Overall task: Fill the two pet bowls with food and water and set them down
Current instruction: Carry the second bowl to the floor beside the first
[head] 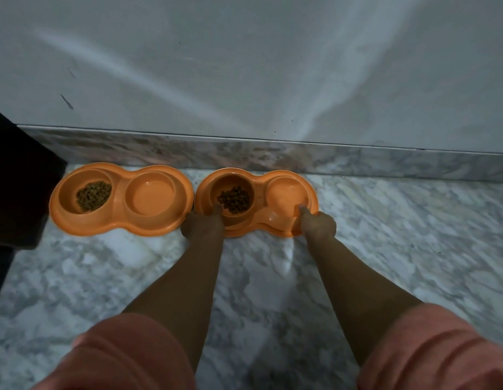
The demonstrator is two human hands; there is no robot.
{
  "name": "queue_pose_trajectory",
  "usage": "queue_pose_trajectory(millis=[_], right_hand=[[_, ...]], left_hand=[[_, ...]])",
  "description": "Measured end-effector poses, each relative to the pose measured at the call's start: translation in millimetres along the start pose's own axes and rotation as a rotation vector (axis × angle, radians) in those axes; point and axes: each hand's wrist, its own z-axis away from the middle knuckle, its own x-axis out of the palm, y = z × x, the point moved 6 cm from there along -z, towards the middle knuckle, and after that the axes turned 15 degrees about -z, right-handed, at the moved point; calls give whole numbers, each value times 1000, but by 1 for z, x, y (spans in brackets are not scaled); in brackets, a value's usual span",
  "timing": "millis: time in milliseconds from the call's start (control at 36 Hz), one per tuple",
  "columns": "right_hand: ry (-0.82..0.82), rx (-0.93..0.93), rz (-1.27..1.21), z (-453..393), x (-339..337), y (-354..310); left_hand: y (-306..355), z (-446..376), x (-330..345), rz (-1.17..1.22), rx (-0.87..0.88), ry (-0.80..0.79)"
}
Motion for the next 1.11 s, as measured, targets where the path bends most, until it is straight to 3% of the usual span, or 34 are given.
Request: queue_pose_trajectory(millis=[278, 806, 1111], right_hand=[[-68, -27, 82, 5, -3, -3], [-2, -72, -202, 43, -23, -28], [-61, -86, -266, 158, -102, -99]], left_hand=[[-2, -3, -2, -52, 42, 5], [7, 23, -27, -117, 102, 2], [56, 134, -131, -115, 201, 85]])
